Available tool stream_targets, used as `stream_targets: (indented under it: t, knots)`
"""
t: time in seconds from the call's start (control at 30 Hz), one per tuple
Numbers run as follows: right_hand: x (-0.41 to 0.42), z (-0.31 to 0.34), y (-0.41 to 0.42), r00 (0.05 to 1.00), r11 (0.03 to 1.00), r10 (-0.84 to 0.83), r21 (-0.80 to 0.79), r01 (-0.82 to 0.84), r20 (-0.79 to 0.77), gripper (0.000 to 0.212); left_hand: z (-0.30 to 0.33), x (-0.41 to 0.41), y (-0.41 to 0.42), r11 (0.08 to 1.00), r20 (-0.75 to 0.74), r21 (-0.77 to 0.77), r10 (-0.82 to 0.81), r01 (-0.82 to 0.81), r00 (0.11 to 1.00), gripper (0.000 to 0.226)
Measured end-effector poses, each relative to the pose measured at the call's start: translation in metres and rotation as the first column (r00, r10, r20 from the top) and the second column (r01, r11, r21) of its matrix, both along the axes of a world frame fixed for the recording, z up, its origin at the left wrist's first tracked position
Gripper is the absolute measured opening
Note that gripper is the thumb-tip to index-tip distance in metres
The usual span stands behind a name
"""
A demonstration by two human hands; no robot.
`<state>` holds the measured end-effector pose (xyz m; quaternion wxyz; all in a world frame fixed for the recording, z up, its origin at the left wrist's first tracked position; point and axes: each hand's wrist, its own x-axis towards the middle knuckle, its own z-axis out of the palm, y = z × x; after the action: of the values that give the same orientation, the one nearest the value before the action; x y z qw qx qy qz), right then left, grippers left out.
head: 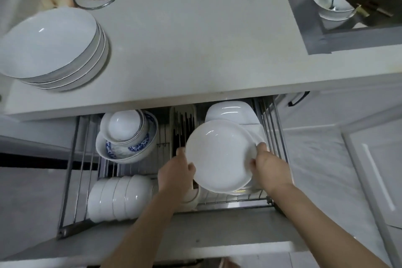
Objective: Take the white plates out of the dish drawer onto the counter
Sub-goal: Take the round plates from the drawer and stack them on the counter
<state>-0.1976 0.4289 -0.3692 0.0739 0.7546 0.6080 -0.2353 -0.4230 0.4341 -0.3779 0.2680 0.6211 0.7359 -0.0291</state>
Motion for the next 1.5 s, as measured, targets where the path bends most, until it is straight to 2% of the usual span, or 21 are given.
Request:
stream_targets:
  t: [0.47,0.77,0.9,1.03,1.17,1.5]
  knots:
    - [-0.082,0.067,-0.017,0.960,0.951,0.229,0.250,-0.185,-0.160,0.022,0.095,-0.086,-0.057,0.930,0.102,0.196,0.296,-0.311,0.950,0.040]
    - [-0.145,0.125,0.004,0.916,0.874,0.318,0.450,-0.183,-0.244,0.015,0.158,-0.141,-0.057,0.791,0.133,0.440,0.410,-0.424,0.902,0.036]
    - [-0.174,0.158,0.033,0.905,0.814,0.353,0.555,-0.172,-0.239,0.016,0.189,-0.166,-0.033,0.712,0.152,0.547,0.432,-0.440,0.889,0.032]
    - [-0.203,0.188,0.070,0.903,0.745,0.376,0.647,-0.161,-0.209,0.022,0.218,-0.195,0.006,0.670,0.157,0.604,0.431,-0.432,0.889,0.030]
    - [-0.229,0.208,0.109,0.918,0.730,0.341,0.672,-0.122,-0.203,0.024,0.236,-0.223,0.050,0.666,0.140,0.627,0.413,-0.404,0.900,0.031]
    - [-0.278,0.210,0.191,0.950,0.795,0.241,0.601,-0.077,-0.198,0.025,0.232,-0.271,0.138,0.745,0.041,0.549,0.429,-0.380,0.902,0.026]
